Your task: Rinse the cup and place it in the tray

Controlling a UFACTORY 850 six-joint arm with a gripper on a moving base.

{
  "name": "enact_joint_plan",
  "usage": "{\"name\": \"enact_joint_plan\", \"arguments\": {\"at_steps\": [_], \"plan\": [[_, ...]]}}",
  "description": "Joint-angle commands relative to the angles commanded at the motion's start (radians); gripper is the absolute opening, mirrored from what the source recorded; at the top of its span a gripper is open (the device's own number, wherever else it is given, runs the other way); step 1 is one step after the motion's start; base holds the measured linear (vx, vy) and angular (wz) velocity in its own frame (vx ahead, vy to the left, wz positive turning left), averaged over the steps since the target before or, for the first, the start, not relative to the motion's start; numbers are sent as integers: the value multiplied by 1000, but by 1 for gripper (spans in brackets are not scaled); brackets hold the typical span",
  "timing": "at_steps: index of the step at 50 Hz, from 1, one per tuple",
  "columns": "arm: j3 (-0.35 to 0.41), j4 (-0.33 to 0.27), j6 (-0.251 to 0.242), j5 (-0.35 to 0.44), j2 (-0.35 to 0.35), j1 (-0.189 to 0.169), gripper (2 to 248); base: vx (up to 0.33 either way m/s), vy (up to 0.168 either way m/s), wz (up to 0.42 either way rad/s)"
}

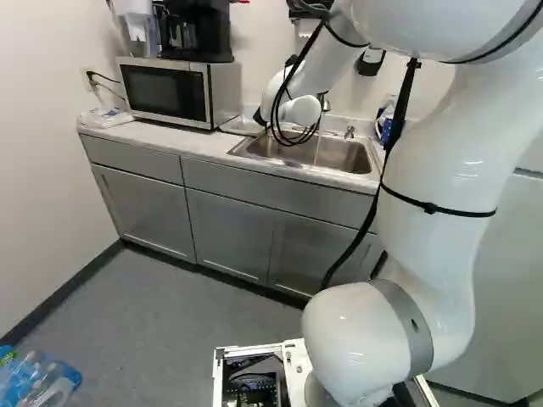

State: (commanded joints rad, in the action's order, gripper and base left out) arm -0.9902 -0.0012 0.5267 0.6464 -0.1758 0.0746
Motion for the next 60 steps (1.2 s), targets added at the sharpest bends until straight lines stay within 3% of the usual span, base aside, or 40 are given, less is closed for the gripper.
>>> {"name": "enact_joint_plan", "arguments": {"at_steps": [53,60], "plan": [[0,0,-558,0,0,0,119,0,0,0],[0,0,-558,0,0,0,119,0,0,0]]}}
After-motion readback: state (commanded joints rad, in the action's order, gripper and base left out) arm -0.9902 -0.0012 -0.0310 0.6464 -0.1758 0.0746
